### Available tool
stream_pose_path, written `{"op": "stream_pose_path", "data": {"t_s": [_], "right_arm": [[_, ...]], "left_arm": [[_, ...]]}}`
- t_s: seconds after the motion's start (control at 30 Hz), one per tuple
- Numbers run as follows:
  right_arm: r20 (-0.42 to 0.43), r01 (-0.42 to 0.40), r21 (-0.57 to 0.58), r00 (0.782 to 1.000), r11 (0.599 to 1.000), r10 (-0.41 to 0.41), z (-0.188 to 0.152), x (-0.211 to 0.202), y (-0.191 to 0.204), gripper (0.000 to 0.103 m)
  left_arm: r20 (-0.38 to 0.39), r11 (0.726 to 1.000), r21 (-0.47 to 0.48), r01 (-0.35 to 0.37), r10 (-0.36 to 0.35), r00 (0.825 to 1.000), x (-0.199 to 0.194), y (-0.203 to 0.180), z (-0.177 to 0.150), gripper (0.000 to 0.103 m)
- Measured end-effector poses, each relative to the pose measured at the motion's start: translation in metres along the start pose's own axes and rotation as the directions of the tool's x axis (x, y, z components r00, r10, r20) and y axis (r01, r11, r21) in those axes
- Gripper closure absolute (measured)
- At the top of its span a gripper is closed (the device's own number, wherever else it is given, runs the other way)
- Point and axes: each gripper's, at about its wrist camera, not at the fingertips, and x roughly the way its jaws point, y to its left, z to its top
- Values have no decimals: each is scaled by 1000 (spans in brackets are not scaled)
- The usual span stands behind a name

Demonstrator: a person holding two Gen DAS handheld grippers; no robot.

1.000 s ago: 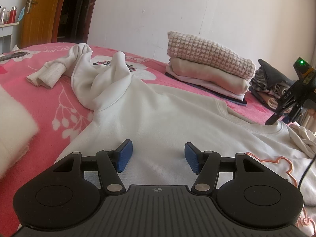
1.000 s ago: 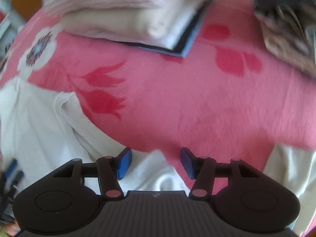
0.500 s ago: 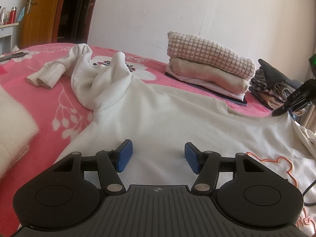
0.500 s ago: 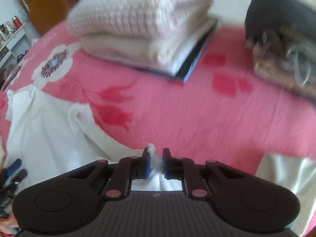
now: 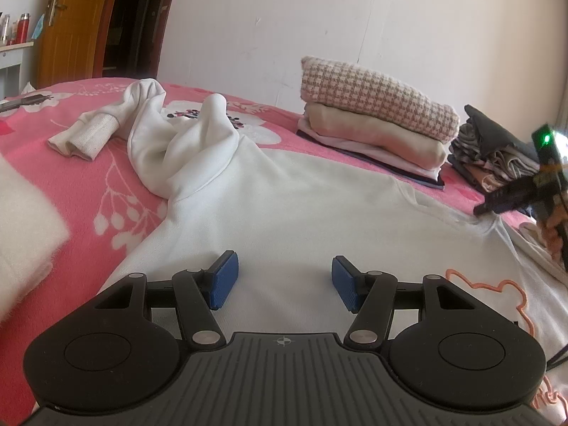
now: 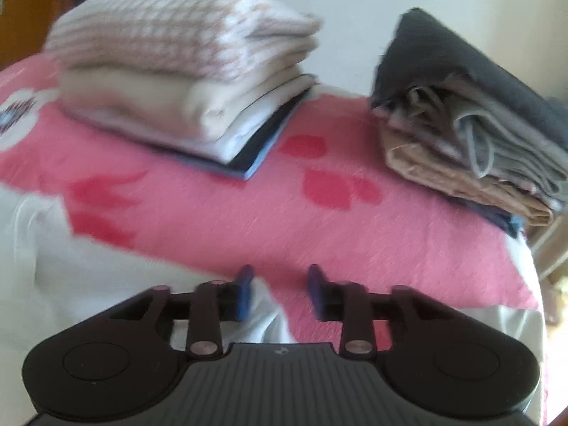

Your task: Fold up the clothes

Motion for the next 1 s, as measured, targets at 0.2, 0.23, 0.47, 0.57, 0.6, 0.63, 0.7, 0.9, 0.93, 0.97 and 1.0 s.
{"op": "stream_pose_path", "data": {"t_s": [0.2, 0.23, 0.47, 0.57, 0.6, 0.63, 0.7, 0.9, 0.93, 0.97, 1.0], "right_arm": [[35, -225, 31, 974, 974, 224, 24, -32, 8, 66], [21, -273, -1, 962, 962, 273, 25, -36, 19, 67], [-48, -384, -9, 922, 923, 384, 37, -13, 61, 66], [-55, -420, 33, 905, 907, 421, 44, -1, 67, 66], [-63, -442, 60, 893, 895, 445, 45, 2, 69, 66], [-74, -471, 102, 875, 876, 478, 47, 5, 69, 65], [-88, -516, 181, 839, 837, 537, 51, 10, 70, 59], [-161, -490, 232, 832, 840, 530, 65, 29, 83, 53], [-167, -487, 232, 833, 842, 528, 67, 30, 86, 53], [-163, -479, 223, 841, 849, 517, 68, 29, 87, 53], [-153, -468, 207, 852, 859, 501, 68, 27, 88, 53]], "left_arm": [[0, 1000, 0, 0, 0, 1000, 0, 0, 0, 44], [0, 1000, 0, 0, 0, 1000, 0, 0, 0, 44], [1, 1000, -1, 1, -1, 1000, 0, 0, 0, 44], [1, 1000, -2, 2, -2, 1000, 0, 0, 0, 44], [2, 1000, -2, 2, -2, 1000, 0, 0, 0, 44], [2, 1000, -3, 2, -2, 1000, -1, 0, 0, 44], [3, 1000, -3, 2, -2, 1000, 0, 0, 0, 44], [4, 1000, -6, 5, -5, 1000, 0, 1, 0, 44], [5, 1000, -8, 5, -5, 1000, 0, 1, 0, 44], [5, 1000, -9, 6, -6, 1000, 0, 1, 0, 44], [5, 1000, -9, 7, -7, 1000, -1, 1, 0, 44]]}}
